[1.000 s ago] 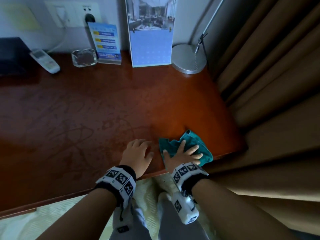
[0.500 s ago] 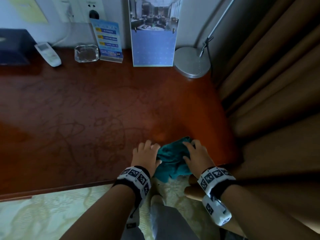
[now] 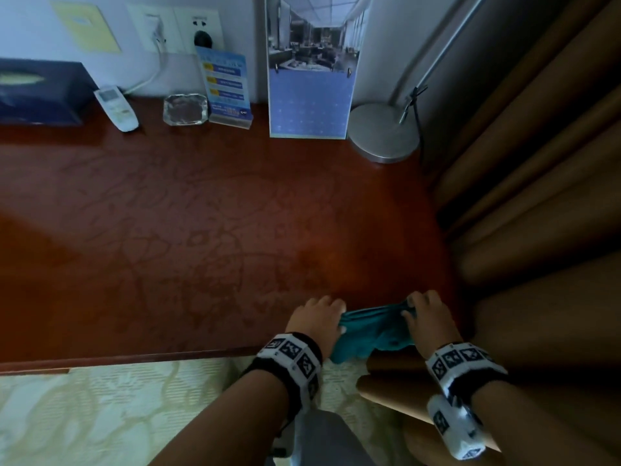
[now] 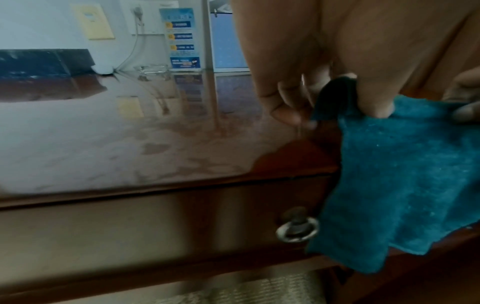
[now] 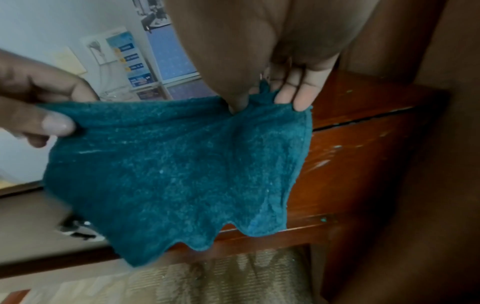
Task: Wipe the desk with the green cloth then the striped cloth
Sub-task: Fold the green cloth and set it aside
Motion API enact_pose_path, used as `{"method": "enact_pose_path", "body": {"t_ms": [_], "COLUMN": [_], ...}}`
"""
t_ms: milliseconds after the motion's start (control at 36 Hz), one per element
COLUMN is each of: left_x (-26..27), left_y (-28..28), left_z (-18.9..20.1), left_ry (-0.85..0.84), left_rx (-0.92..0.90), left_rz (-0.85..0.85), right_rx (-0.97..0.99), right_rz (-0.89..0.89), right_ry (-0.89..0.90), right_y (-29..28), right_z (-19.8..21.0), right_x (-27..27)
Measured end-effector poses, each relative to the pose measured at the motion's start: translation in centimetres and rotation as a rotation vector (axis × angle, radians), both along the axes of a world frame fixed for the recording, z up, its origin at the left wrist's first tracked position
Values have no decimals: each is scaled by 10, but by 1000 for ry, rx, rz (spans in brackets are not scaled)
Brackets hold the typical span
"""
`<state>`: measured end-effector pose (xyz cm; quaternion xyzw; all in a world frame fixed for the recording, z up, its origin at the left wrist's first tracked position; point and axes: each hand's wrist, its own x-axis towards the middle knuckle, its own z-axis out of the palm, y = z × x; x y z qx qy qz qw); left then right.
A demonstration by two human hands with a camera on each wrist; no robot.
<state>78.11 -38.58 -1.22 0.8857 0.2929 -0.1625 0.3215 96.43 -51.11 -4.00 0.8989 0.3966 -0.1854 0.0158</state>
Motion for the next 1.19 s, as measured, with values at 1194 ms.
{"method": "enact_pose_path", "body": {"t_ms": [1194], "left_x": [-233], "left_y": [96], "left_z": [175], "left_ry": [-602], "left_rx": [-56], "left_rz": [700], "right_rx": [451], "right_rz": [552], "right_ry": [406], "right_y": [174], "right_z": [219], "right_x": [-158]}}
